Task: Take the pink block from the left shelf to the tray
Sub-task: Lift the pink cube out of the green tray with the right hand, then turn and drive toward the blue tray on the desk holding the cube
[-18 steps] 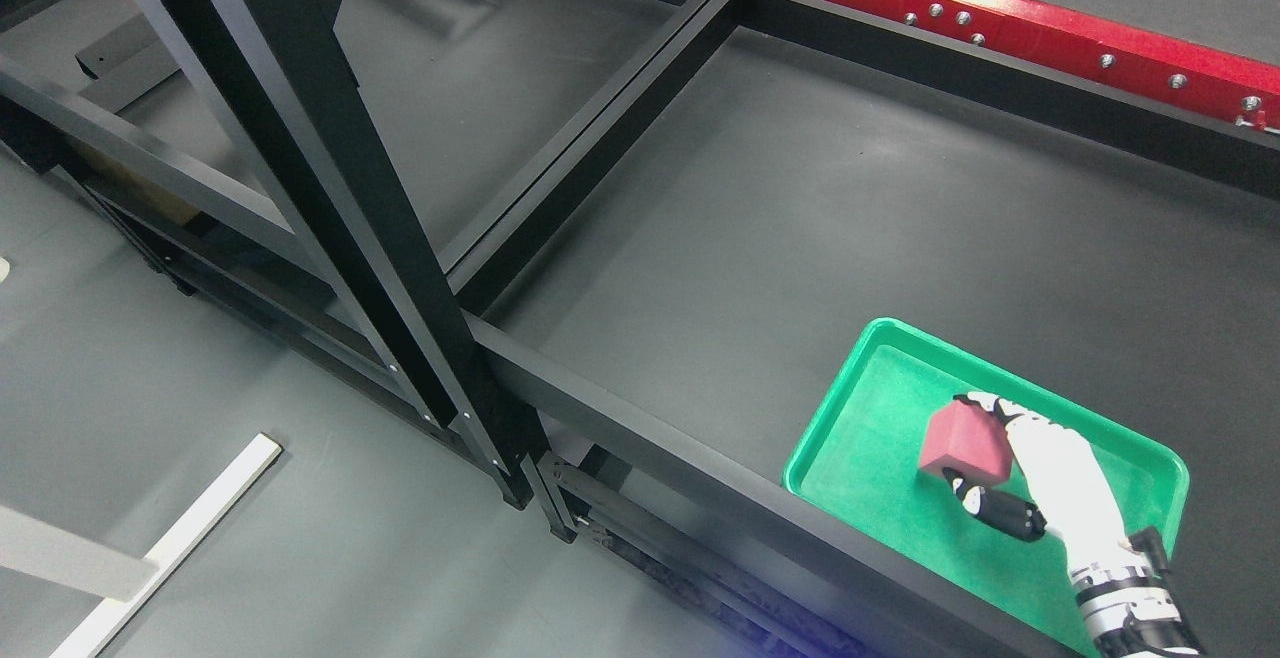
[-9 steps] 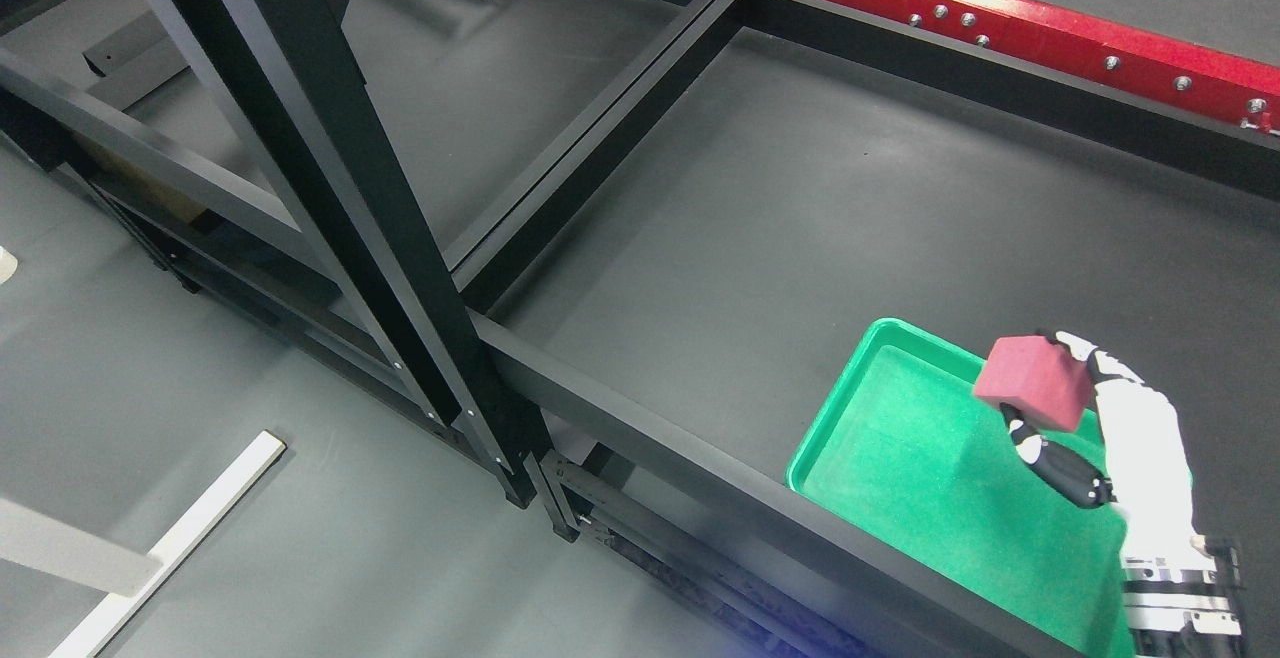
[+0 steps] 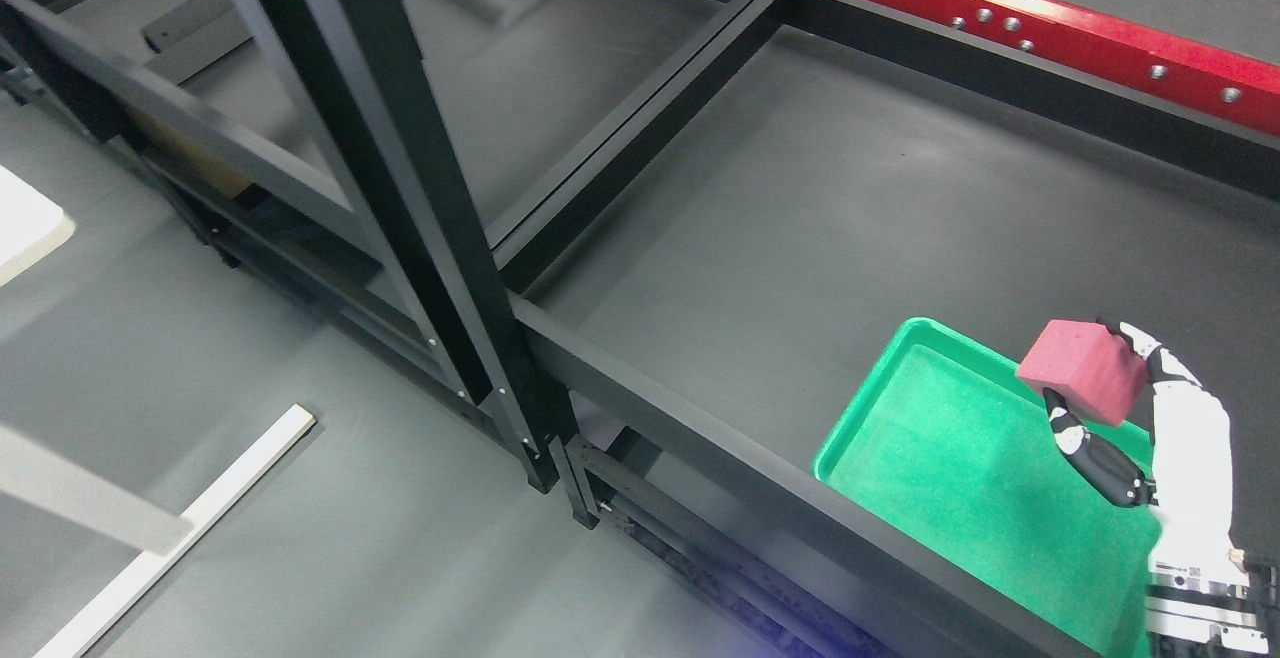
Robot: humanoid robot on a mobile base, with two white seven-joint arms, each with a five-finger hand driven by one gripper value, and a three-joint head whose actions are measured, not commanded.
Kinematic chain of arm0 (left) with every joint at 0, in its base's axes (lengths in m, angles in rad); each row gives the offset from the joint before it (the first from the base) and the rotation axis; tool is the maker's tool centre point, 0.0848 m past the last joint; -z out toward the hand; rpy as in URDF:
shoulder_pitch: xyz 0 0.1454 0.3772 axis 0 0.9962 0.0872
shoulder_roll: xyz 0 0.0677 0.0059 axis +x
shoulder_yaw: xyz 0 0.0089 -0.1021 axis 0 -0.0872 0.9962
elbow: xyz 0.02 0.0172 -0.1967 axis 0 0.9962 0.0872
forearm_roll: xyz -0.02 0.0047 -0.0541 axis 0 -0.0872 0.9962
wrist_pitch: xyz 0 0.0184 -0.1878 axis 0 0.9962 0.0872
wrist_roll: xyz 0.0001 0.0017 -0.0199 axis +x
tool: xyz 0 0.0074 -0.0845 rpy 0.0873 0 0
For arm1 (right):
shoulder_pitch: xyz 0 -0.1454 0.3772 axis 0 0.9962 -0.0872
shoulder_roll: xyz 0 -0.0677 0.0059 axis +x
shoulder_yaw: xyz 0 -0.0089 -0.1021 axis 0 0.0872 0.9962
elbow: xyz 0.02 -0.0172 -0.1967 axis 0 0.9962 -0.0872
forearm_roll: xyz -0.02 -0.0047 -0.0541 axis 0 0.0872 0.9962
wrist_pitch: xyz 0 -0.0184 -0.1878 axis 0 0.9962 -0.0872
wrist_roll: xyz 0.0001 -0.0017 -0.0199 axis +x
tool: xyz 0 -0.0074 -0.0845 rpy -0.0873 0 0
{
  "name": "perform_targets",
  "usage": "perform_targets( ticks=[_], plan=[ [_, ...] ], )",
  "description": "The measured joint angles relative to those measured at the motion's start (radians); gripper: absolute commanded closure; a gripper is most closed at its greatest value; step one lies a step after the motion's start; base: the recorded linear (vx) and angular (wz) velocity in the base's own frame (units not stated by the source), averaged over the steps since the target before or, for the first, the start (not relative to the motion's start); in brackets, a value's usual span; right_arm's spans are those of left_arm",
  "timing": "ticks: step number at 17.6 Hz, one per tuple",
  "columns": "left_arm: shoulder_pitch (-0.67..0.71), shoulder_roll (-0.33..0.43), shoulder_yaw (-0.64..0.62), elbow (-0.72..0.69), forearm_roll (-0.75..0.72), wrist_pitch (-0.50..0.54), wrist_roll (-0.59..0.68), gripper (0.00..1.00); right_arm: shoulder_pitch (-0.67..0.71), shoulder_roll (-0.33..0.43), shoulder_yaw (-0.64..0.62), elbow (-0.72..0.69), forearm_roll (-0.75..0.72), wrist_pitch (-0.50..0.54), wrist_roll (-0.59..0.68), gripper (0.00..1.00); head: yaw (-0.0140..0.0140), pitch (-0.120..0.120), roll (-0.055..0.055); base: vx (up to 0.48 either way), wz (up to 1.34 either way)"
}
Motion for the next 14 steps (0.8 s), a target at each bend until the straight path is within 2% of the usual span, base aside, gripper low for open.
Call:
perform_targets(
  ticks=[7, 14],
  plan=[
    [0.000, 0.000, 0.000, 0.000, 0.000, 0.000, 0.000, 0.00, 0.012, 0.005, -0.010, 0.000, -0.008, -0.001, -0.001, 0.96, 0.0000, 0.000, 0.000, -0.058, 0.39],
    [0.000, 0.000, 0.000, 0.000, 0.000, 0.000, 0.000, 0.00, 0.020, 0.006, -0.015, -0.001, -0.015, -0.001, -0.001, 0.96, 0.0000, 0.000, 0.000, -0.079, 0.68]
  ],
)
